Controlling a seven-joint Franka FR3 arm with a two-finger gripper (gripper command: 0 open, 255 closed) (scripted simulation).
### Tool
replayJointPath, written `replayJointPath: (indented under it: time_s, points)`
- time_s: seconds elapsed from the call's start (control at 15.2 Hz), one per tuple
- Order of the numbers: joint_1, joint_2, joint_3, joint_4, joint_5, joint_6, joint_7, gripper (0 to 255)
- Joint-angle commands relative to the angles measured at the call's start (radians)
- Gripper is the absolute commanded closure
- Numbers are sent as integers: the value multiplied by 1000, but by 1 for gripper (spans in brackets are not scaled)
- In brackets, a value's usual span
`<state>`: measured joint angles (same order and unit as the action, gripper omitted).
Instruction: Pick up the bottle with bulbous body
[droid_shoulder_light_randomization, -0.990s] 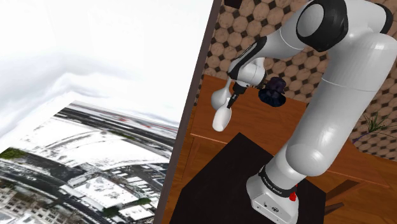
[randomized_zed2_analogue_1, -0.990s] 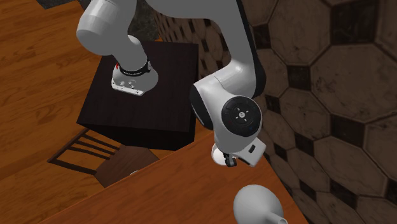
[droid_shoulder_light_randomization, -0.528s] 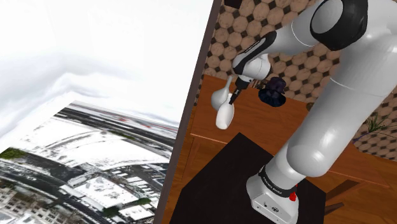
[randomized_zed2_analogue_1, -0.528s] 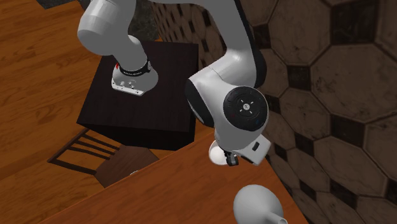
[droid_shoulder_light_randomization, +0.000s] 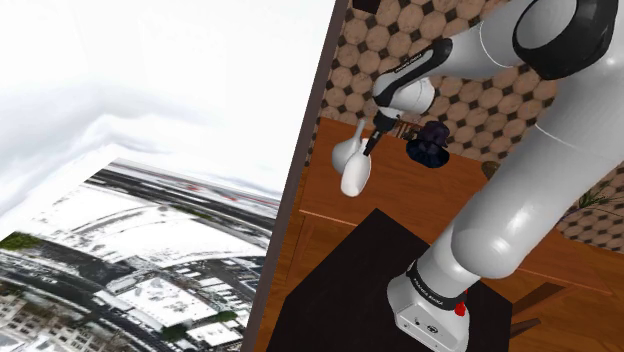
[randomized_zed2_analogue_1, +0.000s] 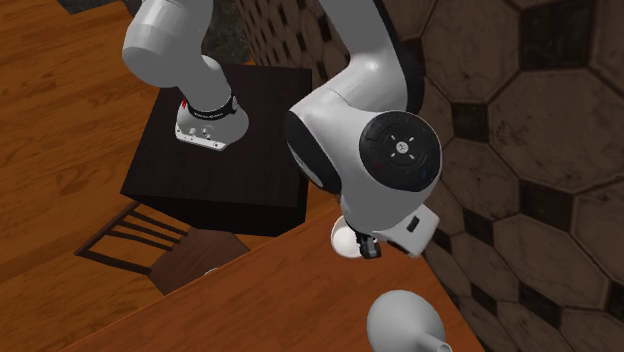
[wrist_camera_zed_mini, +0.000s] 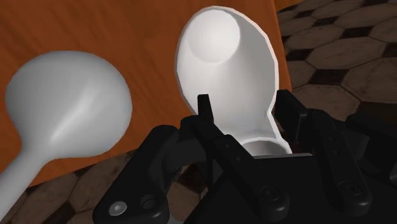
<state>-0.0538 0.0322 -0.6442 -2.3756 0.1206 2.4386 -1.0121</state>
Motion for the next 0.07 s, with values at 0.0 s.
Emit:
replayJointPath:
  time_s: [0.0]
  points:
    - [0, -8, -1, 5, -9, -10, 6, 255]
